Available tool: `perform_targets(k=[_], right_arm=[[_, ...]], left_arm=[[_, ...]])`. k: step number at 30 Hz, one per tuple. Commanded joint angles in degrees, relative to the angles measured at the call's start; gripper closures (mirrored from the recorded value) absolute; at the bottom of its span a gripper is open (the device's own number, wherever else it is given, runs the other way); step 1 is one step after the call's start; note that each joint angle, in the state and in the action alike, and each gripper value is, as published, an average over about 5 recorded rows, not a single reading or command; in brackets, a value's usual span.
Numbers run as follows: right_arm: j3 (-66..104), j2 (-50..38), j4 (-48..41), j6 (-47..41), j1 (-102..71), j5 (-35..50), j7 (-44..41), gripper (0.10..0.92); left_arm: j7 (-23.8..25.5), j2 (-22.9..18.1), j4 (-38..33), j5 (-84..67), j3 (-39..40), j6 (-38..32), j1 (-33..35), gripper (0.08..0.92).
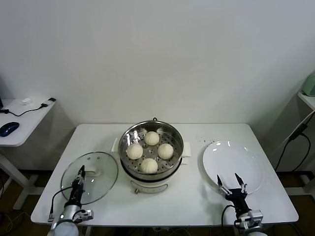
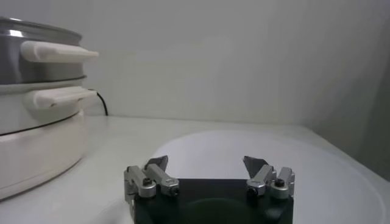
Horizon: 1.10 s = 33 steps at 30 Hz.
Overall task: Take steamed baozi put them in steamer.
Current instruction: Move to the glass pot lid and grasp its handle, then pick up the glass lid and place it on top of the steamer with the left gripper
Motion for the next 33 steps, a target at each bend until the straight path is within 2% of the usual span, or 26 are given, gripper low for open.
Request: perform_targets(k=[1,4,10,17,22,27,33], right_arm=[[-0.06,-0.05,0.72,-0.38,0.17,-0.61,0.00,0.203],[-0.10,-0.20,1.01,-0.48,0.20,-0.81,-0.03,0.203],[-0.11,-0.55,1.60,-0.75,0.17,-1.08,-0.04,0.203],[-0.39,-0.28,1.81,-1.12,0.77,-3.19,0.81,0.203],[-0.86,-0.14,1.79,-1.02,1.27,-4.38,1.15,0.203],[-1.23,-0.16,1.80,-0.40,1.43,-4.66,1.05,0.203],[-1.61,0.16,2.14,0.87,1.12,-5.04,0.95,0.203]], left_arm=[[-0.19,0.06,0.43,-0.32,0.09,-0.27,-0.03,0.824],[0.73,0.45,-3.40,-2.18,-0.34,-0.13,1.28,0.862],[4.48,2.71,-16.17,-9.52,-2.52,1.90,5.00,0.863],[12.76,8.59,-31.61,-18.49,-6.05,8.67,9.84,0.863],[19.54,11.99,-40.73,-19.40,-6.47,13.31,8.51,0.863],[26.93,13.62,-48.34,-17.18,-0.91,20.95,4.54,0.863],[32.08,9.03,-51.19,-6.91,13.25,28.83,-2.51,0.863]])
